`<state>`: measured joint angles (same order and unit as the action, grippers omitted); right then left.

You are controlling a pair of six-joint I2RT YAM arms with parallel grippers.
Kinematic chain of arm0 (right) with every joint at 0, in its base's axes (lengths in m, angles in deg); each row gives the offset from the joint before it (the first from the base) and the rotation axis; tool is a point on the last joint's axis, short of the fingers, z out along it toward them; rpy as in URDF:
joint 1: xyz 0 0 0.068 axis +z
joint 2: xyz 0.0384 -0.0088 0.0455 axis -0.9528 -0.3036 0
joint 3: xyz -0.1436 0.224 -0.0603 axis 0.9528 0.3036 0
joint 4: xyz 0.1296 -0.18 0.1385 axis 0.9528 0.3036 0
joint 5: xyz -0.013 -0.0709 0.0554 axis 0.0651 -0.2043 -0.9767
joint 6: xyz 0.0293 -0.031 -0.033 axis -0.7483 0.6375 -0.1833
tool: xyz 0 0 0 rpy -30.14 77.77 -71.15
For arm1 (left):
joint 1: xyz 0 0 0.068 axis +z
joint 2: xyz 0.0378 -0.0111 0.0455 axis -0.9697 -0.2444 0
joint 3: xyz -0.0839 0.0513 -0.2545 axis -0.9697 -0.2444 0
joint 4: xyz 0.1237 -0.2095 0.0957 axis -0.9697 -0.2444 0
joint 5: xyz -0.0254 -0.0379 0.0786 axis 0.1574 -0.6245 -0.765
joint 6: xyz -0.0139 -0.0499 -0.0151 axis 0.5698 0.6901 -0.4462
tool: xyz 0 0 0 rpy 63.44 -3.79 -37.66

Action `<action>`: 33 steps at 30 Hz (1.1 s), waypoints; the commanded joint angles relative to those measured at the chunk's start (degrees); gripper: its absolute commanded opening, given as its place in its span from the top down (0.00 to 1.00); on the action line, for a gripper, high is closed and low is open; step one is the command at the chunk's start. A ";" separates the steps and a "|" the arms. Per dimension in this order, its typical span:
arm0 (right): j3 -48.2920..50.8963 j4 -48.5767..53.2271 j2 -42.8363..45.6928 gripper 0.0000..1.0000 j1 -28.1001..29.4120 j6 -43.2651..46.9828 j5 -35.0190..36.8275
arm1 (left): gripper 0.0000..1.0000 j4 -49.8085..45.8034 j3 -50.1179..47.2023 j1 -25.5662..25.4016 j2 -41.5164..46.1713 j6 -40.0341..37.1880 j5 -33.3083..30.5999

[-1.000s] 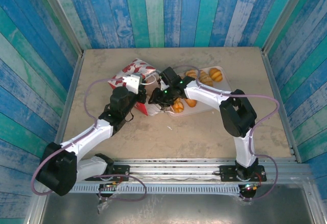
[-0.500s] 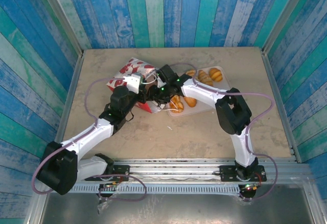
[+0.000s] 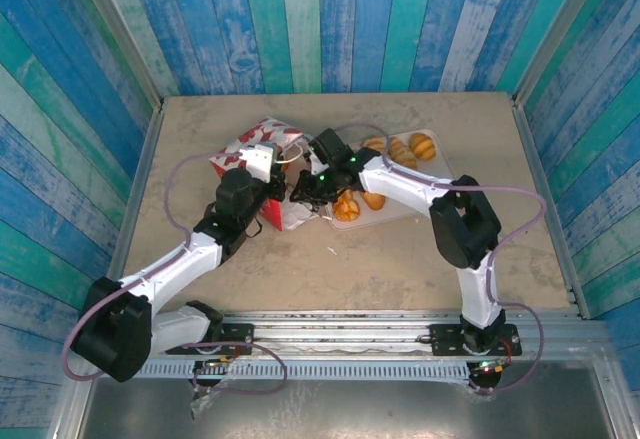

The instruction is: Take the fake bread out of the paper bag

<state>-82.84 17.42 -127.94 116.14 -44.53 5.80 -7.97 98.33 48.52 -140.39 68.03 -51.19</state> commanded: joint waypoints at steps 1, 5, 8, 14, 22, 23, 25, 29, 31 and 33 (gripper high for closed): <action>2.97 -1.24 6.10 0.91 0.34 0.29 1.41 | 1.00 0.55 0.56 -0.18 0.72 0.23 -2.80; 7.03 -1.50 9.54 0.94 0.73 -0.36 2.24 | 1.00 0.92 1.01 -0.18 0.28 1.42 -4.10; 9.27 -1.64 11.63 0.95 1.07 -0.45 2.77 | 1.00 1.21 1.28 -0.18 -0.09 1.92 -4.14; 11.95 -1.21 15.27 0.96 2.30 0.37 3.14 | 1.00 1.16 1.46 -0.20 -0.53 1.99 -4.39; 14.28 3.75 22.87 0.95 4.69 2.14 7.33 | 0.99 0.35 2.20 -0.18 -0.69 1.97 -5.91; 14.87 4.20 23.76 0.95 4.67 1.98 7.67 | 0.99 0.15 2.39 -0.18 -0.78 2.05 -6.14; 16.57 5.44 25.78 0.95 4.63 1.19 8.54 | 0.99 -0.25 2.83 -0.22 -0.63 2.47 -7.03; 20.57 5.69 30.53 0.95 4.80 0.09 8.90 | 0.98 -1.13 3.43 -0.18 -0.45 3.13 -8.81; 22.29 6.19 33.36 0.95 4.79 0.41 9.68 | 0.98 -1.48 3.65 -0.21 -0.71 3.51 -9.69; 22.91 7.53 35.63 0.95 4.74 1.19 10.41 | 0.98 -1.74 4.03 -0.13 -1.11 3.75 -10.31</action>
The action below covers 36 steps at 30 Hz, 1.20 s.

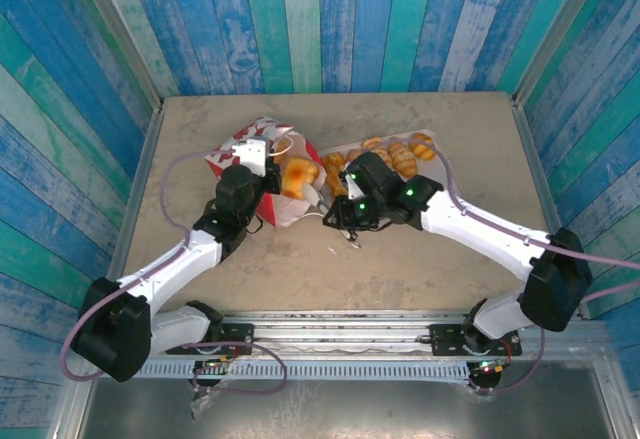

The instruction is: Take the fake bread out of the paper bag

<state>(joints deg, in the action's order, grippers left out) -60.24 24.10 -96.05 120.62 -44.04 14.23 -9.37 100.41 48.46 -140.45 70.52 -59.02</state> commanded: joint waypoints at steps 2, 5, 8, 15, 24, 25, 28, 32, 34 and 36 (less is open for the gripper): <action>0.46 2.57 5.85 0.95 0.28 1.97 2.50 | 0.98 -0.66 2.30 -0.11 -1.50 1.41 -2.78; 0.55 5.28 9.32 0.95 0.30 3.49 3.32 | 0.98 -0.89 2.66 -0.13 -2.11 1.33 -2.77; 0.36 8.10 12.59 0.94 0.31 4.98 4.24 | 0.98 -2.30 3.79 -0.13 -2.83 1.10 -2.78; -1.64 20.41 18.52 0.94 -0.51 8.45 13.33 | 0.98 -3.05 4.25 -0.11 -2.41 0.74 -2.24; -2.87 34.57 21.58 0.88 -15.82 15.45 18.63 | 0.98 -3.30 4.28 -0.16 -0.59 0.88 -1.28; -3.10 35.25 21.21 0.87 -17.13 16.48 19.29 | 0.98 -3.21 4.24 -0.12 -0.48 1.01 -0.97; -4.64 36.75 19.21 0.85 -19.68 19.13 23.68 | 0.98 -3.44 4.74 -0.13 -0.38 1.08 -0.55; -6.94 37.02 15.67 0.84 -20.69 22.09 24.38 | 0.98 -5.14 6.01 -0.19 -0.26 1.06 -0.26; -7.47 37.11 14.38 0.84 -20.70 23.14 23.94 | 0.98 -5.10 5.85 -0.11 0.27 1.01 -0.06; -7.44 37.50 13.13 0.83 -20.70 23.85 23.79 | 0.98 -4.92 5.59 -0.11 0.75 1.08 -0.12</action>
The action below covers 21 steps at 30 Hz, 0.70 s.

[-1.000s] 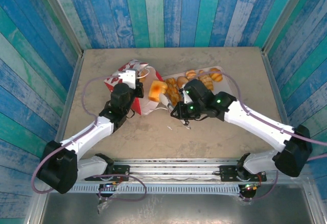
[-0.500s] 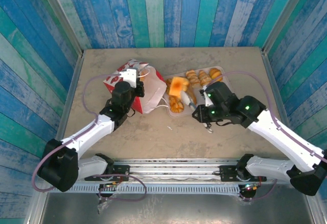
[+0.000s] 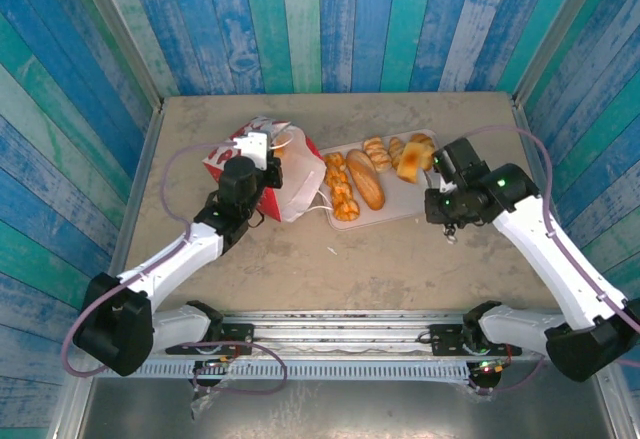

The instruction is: Take the fake bread out of the paper bag

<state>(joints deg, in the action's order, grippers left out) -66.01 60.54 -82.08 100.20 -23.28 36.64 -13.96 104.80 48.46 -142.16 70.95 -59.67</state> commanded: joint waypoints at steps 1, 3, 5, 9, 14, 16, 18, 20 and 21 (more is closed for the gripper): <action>-1.76 1.50 -1.47 0.82 -0.28 3.25 1.66 | 0.98 -0.37 1.09 -0.18 2.64 0.69 0.52; -1.98 3.16 -3.07 0.82 -0.32 3.56 2.49 | 0.98 -0.46 1.05 -0.13 2.86 0.80 0.41; -2.57 5.64 -5.30 0.82 -0.36 4.19 3.31 | 0.98 -0.33 1.02 -0.11 2.99 0.80 0.34; -2.05 7.10 -8.68 0.83 -0.37 5.30 2.53 | 0.98 -0.31 0.81 -0.16 3.17 0.93 0.15; -1.60 6.48 -11.26 0.83 -0.37 6.76 0.94 | 0.98 -0.45 0.80 -0.11 3.43 0.72 0.06; -1.84 6.01 -11.47 0.83 -0.37 7.53 -0.30 | 0.98 -0.46 0.82 -0.11 3.52 0.71 0.06; -1.84 5.15 -11.25 0.83 -0.37 8.43 -2.18 | 0.98 -0.46 0.83 -0.11 3.52 0.63 0.03; -1.57 4.30 -11.34 0.82 -0.37 9.29 -3.57 | 0.99 -0.47 0.78 -0.14 3.44 0.66 -0.02; -1.42 4.36 -11.57 0.82 -0.37 9.39 -3.60 | 0.99 -0.35 0.72 -0.12 3.43 0.66 -0.08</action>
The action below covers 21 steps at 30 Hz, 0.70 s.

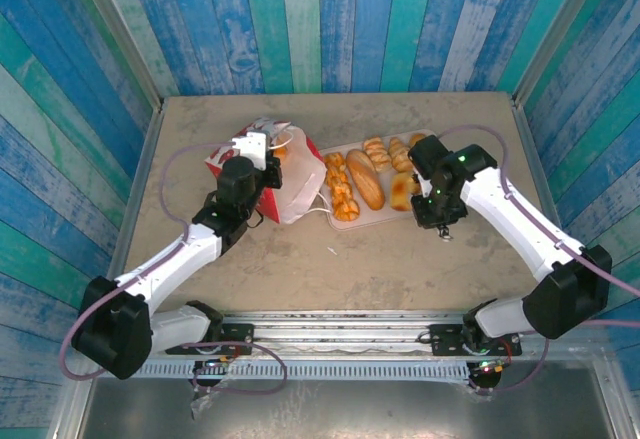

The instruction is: Take the fake bread out of the paper bag

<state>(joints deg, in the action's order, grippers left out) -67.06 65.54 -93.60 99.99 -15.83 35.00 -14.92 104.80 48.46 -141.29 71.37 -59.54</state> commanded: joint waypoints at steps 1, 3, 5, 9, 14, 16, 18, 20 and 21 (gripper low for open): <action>-0.10 -0.63 -0.41 0.82 -0.15 2.05 -1.88 | 0.99 0.60 0.75 -0.11 2.55 0.30 -0.28; 0.31 -0.57 -1.10 0.82 -0.15 2.48 -1.71 | 0.99 0.70 0.78 -0.13 2.47 0.29 -0.16; 0.46 -0.60 -1.75 0.82 -0.15 2.86 -1.88 | 0.99 0.59 0.78 -0.11 2.47 0.30 -0.10; -0.03 -0.81 -2.39 0.82 -0.15 4.43 -3.79 | 0.99 0.72 0.78 -0.11 2.45 0.29 -0.07; 0.16 -1.93 -2.21 0.82 -0.15 6.31 -6.08 | 0.98 1.23 0.48 -0.13 2.47 0.53 0.46; 0.35 -1.87 -2.55 0.82 -0.15 6.42 -5.78 | 0.98 1.33 0.49 -0.11 2.47 0.53 0.58; 0.35 -1.90 -2.94 0.81 -0.24 6.37 -5.64 | 0.98 1.42 0.44 -0.11 2.54 0.55 0.70; 0.13 -1.96 -3.34 0.78 -0.24 6.39 -5.41 | 0.98 1.46 0.49 -0.11 2.56 0.52 0.73; 0.11 -2.04 -3.51 0.76 -0.33 6.39 -5.16 | 0.98 1.42 0.48 -0.11 2.56 0.42 0.67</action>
<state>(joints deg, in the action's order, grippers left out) -67.04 64.32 -96.42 99.88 -10.82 31.06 -14.92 104.80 48.46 -141.29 71.44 -59.28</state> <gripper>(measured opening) 0.273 0.043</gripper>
